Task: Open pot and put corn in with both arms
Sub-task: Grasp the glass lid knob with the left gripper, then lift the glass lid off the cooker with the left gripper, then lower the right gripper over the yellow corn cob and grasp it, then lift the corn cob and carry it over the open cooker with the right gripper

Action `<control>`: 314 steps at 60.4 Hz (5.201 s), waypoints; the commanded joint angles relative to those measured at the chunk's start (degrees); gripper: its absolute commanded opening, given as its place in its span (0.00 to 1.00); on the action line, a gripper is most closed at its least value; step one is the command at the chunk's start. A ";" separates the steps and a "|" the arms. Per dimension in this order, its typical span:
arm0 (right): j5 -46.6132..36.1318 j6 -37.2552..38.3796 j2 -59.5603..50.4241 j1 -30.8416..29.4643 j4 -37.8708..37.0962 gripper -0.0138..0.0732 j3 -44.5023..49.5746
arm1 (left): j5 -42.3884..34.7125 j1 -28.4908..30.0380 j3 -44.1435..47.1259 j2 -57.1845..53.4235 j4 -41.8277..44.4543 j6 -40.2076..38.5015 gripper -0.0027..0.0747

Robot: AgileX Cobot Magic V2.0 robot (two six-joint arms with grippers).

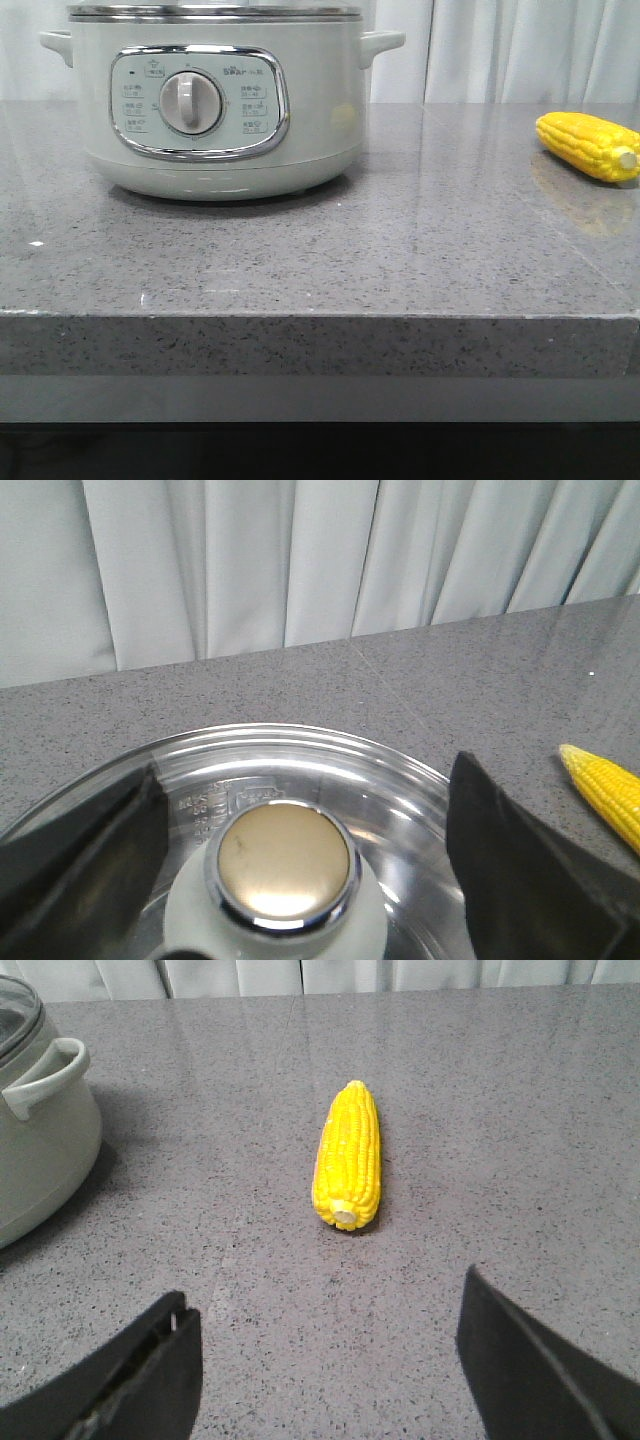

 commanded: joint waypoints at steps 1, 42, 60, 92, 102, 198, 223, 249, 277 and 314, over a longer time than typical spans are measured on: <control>-3.91 -0.64 0.57 -0.30 -0.04 0.79 -2.13 | -3.95 -0.27 -3.13 -0.08 -0.51 -0.48 0.76; -4.20 -0.64 0.57 -0.30 -0.04 0.79 -2.13 | -6.35 0.06 -3.79 3.83 -0.51 -0.48 0.34; -4.21 -0.64 0.57 -0.30 -0.04 0.79 -2.13 | -3.50 0.06 -13.17 3.28 -0.41 -0.48 0.33; -3.66 -0.64 0.57 -0.30 -0.04 0.79 -2.13 | 12.25 2.74 -21.04 -10.01 4.24 -0.48 0.33; -3.66 -0.64 0.57 -0.30 -0.04 0.79 -2.13 | 12.81 7.20 -14.46 -16.20 4.24 -0.48 0.33; 23.96 -0.64 55.18 -0.30 -3.69 0.79 -47.71 | 9.61 16.69 25.42 -56.63 4.02 -0.48 0.33; 22.24 -0.64 69.45 -0.30 -4.24 0.79 -56.68 | 9.61 16.69 25.42 -56.63 4.02 -0.48 0.33; 16.52 -0.64 74.50 -0.30 -4.38 0.79 -56.74 | 9.61 16.69 25.42 -56.63 4.02 -0.48 0.33; 17.56 -0.64 75.81 -0.30 -4.43 0.56 -56.74 | 9.61 16.69 25.42 -56.63 4.02 -0.48 0.33; 21.24 -0.64 62.96 2.18 -3.29 0.50 -56.74 | 9.61 16.69 25.42 -56.63 4.02 -0.48 0.33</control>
